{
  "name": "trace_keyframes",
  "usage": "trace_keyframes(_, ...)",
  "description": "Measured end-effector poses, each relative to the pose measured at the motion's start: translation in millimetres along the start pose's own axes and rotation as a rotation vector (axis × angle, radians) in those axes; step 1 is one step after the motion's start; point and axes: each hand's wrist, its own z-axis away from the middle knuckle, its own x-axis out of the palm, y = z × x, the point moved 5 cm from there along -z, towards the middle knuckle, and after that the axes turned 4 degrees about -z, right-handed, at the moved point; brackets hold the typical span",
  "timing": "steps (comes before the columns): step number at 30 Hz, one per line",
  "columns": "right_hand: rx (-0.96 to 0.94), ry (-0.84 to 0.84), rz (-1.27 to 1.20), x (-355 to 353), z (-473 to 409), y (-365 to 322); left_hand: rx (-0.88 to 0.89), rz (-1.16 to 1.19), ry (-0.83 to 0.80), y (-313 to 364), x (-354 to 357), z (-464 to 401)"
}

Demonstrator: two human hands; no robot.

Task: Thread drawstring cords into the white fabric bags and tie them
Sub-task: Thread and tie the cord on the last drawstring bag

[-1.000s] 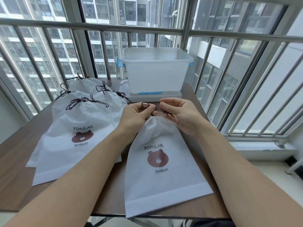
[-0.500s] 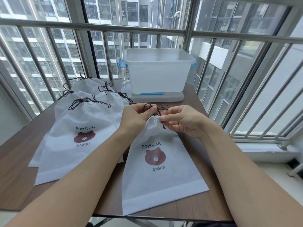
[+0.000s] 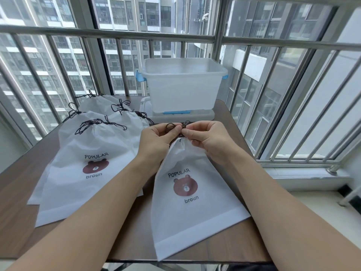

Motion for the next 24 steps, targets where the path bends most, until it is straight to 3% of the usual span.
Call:
trace_keyframes(3, -0.021, -0.011, 0.082, -0.5, -2.4, 3.0, -0.013, 0.045, -0.008, 1.3, -0.1, 0.1)
trace_keyframes(8, 0.035, -0.195, 0.050, 8.5, 6.2, 1.5, 0.028, -0.010, -0.079, 10.3, 0.8, 5.2)
trace_keyframes(17, -0.240, -0.141, 0.380, 1.7, 3.7, -17.5, 0.180, -0.220, -0.099, 15.6, -2.5, 1.9)
trace_keyframes(24, -0.419, 0.024, 0.629, 7.1, -0.3, -13.8, 0.320, -0.375, -0.120, 16.4, 3.8, 2.1)
